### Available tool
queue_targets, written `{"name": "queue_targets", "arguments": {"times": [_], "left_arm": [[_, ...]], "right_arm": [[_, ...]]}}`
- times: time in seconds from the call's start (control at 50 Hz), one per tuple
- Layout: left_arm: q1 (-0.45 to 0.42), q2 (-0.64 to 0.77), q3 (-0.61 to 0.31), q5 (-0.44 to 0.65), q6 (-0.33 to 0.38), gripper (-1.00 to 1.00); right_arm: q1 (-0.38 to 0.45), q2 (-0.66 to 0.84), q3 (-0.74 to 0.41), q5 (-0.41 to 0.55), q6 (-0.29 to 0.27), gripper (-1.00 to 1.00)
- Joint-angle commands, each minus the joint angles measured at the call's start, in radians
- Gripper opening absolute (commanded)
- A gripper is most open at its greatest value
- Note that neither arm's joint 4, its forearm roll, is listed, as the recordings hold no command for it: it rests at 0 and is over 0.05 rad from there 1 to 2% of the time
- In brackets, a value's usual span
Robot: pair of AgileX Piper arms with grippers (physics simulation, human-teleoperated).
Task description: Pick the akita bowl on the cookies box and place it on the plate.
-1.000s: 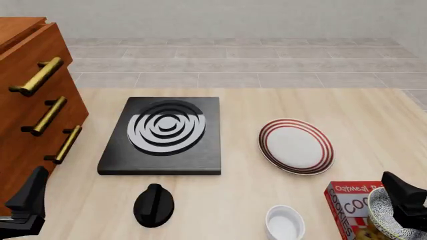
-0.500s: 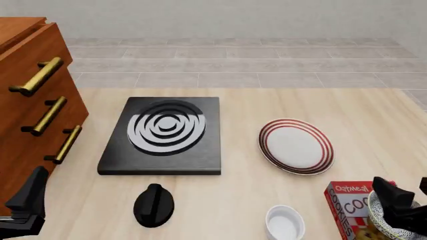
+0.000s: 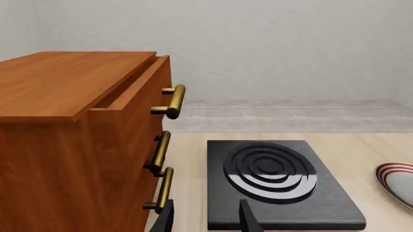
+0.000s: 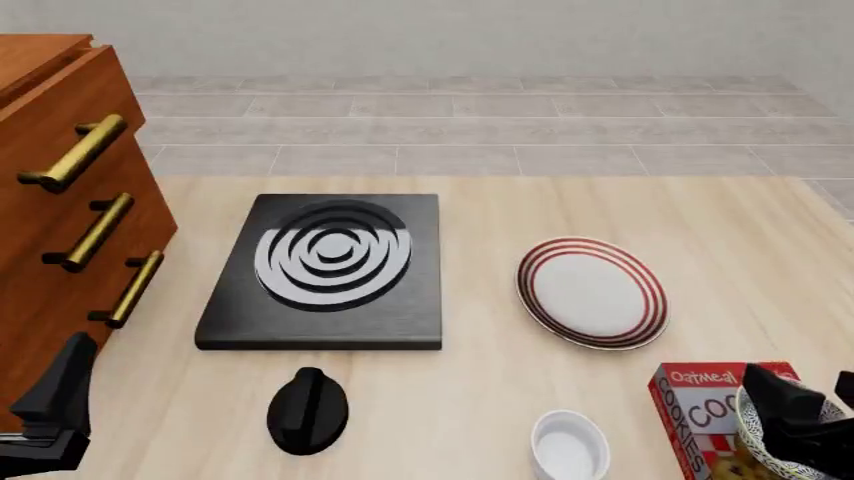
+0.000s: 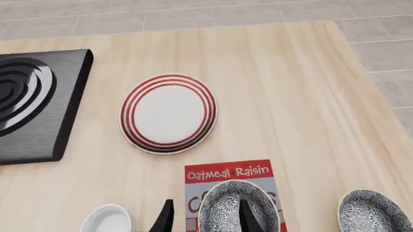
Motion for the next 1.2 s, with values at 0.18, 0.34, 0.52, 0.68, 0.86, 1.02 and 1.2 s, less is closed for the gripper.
{"name": "queue_targets", "arguments": {"times": [0.18,0.34,0.52,0.68,0.86,1.02,1.2], "left_arm": [[0.000,0.000,0.000,0.000,0.000,1.00],[0.000,0.000,0.000,0.000,0.000,1.00],[0.000,0.000,0.000,0.000,0.000,1.00],[0.000,0.000,0.000,0.000,0.000,1.00],[0.000,0.000,0.000,0.000,0.000,1.00],[0.000,0.000,0.000,0.000,0.000,1.00],[0.000,0.000,0.000,0.000,0.000,1.00]], "right_arm": [[-0.027,-0.008,0.011,0.020,0.023,1.00],[-0.023,-0.013,0.023,0.032,0.030,1.00],[-0.012,-0.001,0.026,0.026,0.046,1.00],[-0.007,0.014,0.038,0.017,0.056,1.00],[-0.005,0.022,0.050,0.007,0.060,1.00],[-0.012,0.030,0.059,-0.004,0.059,1.00],[-0.027,0.021,0.069,-0.005,0.031,1.00]]}}
